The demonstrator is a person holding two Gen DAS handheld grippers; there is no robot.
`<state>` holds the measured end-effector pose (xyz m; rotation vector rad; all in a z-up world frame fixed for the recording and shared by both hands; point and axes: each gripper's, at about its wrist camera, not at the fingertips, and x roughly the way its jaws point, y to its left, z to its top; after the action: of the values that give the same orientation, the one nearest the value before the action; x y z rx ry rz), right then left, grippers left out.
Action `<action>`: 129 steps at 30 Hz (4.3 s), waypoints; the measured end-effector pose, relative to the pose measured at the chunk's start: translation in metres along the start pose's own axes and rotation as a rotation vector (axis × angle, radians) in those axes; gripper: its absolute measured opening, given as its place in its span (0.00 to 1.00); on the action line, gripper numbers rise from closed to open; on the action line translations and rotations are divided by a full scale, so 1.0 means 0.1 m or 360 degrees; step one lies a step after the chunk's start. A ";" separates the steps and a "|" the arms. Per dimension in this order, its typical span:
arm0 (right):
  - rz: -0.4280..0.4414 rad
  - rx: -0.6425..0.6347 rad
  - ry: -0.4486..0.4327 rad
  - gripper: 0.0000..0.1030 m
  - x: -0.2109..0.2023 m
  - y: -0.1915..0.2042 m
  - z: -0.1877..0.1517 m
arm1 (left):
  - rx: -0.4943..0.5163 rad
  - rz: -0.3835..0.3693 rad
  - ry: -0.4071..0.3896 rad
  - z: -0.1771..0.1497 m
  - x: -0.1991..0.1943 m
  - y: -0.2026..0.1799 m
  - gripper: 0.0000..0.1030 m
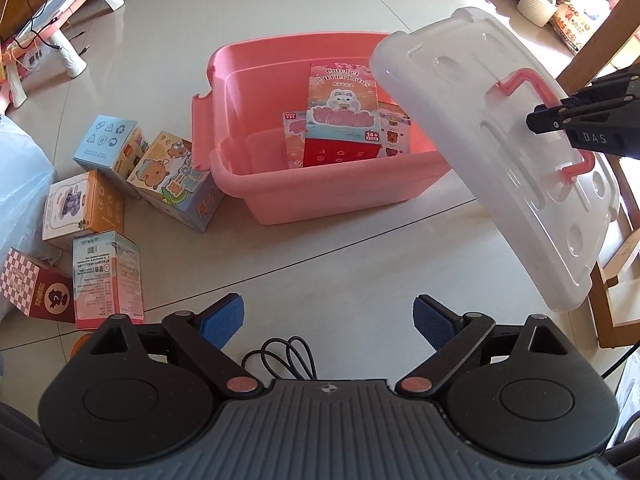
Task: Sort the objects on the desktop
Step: 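Lift the white lid with the right gripper and carry it over the bin, then grasp the lid handle with the left gripper while the right gripper holds it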
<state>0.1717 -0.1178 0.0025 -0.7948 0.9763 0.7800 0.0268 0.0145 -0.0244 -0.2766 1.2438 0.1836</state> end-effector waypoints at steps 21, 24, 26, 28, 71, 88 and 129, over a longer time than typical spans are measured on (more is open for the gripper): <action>0.0070 -0.0261 0.0045 0.05 0.43 0.23 0.71 | -0.0094 -0.0004 0.0044 0.14 0.09 0.23 0.91; 0.0073 -0.0299 0.0053 0.05 0.50 0.24 0.80 | -0.0094 -0.0013 0.0050 0.16 0.11 0.22 0.91; 0.0080 -0.0321 0.0058 0.05 0.54 0.24 0.85 | -0.0089 -0.0016 0.0055 0.17 0.12 0.21 0.91; 0.0090 -0.0337 0.0063 0.05 0.58 0.24 0.89 | -0.0086 -0.0019 0.0060 0.18 0.14 0.21 0.91; 0.0187 -0.0695 -0.0008 0.06 0.86 0.64 1.25 | -0.0154 -0.0008 0.0064 0.31 0.19 0.33 0.91; 0.0265 -0.0256 -0.0092 0.30 0.54 0.18 0.99 | 0.0259 -0.0012 -0.0093 0.78 -0.01 0.32 0.91; 0.0347 0.0175 -0.0079 0.30 0.48 -0.08 0.57 | 0.1230 -0.0207 -0.0205 1.64 0.48 -0.02 0.83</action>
<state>0.2181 -0.0639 -0.0198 -0.5773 1.0629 0.9214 0.1909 0.0622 -0.0213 0.3202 1.0796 -0.3860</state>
